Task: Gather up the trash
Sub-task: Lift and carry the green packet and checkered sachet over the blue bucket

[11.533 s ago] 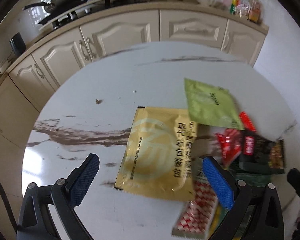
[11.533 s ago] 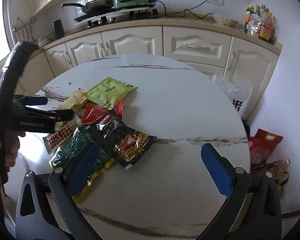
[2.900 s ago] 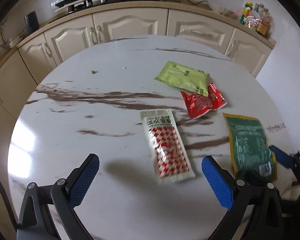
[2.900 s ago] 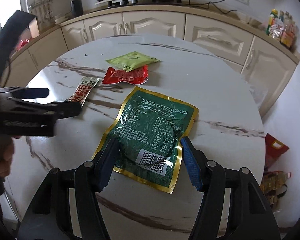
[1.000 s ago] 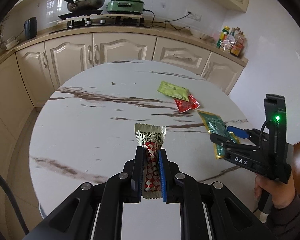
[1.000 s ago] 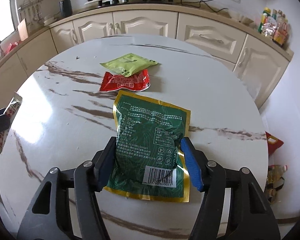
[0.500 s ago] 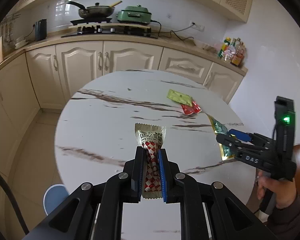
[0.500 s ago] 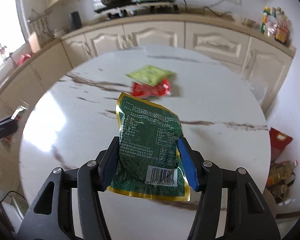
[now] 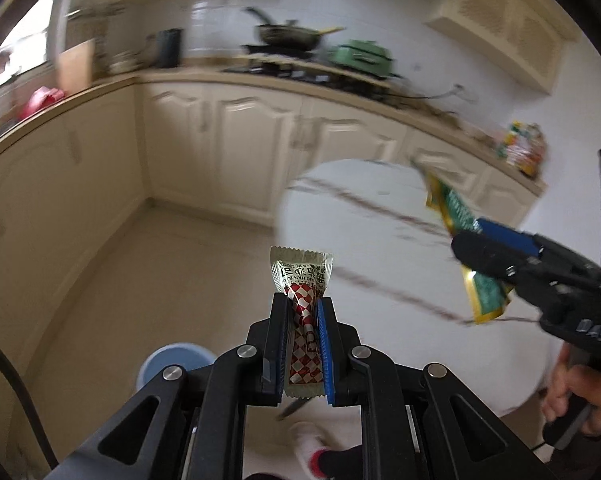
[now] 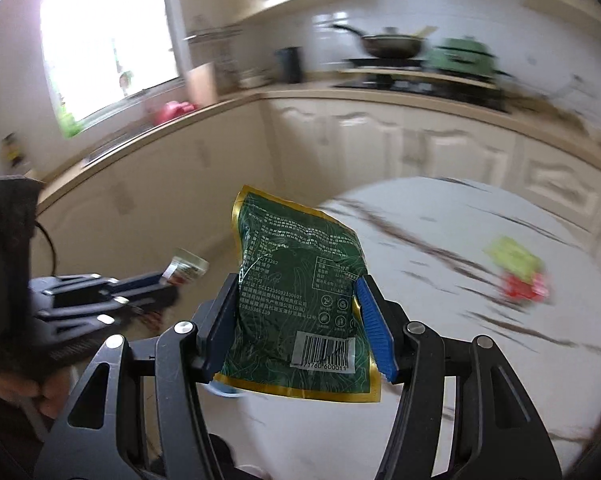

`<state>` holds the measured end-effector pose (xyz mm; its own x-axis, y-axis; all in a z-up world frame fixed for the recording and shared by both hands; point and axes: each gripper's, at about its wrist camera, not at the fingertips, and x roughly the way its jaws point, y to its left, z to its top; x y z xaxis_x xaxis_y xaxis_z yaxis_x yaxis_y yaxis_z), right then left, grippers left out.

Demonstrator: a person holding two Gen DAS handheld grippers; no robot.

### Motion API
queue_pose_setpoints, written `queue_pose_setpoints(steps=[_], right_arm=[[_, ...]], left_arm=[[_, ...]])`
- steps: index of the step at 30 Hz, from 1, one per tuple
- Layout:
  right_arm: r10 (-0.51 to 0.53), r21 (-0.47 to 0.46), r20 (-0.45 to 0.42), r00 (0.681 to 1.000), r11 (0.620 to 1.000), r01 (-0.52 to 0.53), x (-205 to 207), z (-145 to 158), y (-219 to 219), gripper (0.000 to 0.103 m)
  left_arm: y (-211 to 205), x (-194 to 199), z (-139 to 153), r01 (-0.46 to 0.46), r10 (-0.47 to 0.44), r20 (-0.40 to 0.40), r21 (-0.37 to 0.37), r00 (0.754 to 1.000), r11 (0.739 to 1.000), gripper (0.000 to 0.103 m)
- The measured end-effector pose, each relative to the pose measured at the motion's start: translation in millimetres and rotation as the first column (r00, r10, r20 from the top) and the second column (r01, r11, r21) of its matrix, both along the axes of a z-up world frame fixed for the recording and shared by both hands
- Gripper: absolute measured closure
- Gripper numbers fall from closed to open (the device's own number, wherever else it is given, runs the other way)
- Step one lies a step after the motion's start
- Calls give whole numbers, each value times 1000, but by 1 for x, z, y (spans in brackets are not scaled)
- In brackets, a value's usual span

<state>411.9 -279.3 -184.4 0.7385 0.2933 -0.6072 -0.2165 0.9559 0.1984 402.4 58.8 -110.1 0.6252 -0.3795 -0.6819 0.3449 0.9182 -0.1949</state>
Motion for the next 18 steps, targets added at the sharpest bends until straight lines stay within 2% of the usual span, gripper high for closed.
queue_pose_setpoints(steps=[4,8,13,15,18], right_arm=[[141,25,-13,990,990,-141,27,-9,75,48],[262,14,-72,962,965,-261,56,-38,150,48],[350,6,-186,918,935,-355,86,-102,218,48],[372,17,-247,895,925,-379,99,-136,236,48],[368,20,-324,872,924,-382,120,-181,251,48]], left_arm=[[65,0,-23,-126,128,-41,36,991,991,92],[110,7,-57,-212,219,-110,67,970,975,92],[148,30,-124,-259,277,-249,102,928,960,92],[156,43,-152,-264,292,-294,132,910,956,92],[165,64,-199,-261,290,-384,127,877,957,92]])
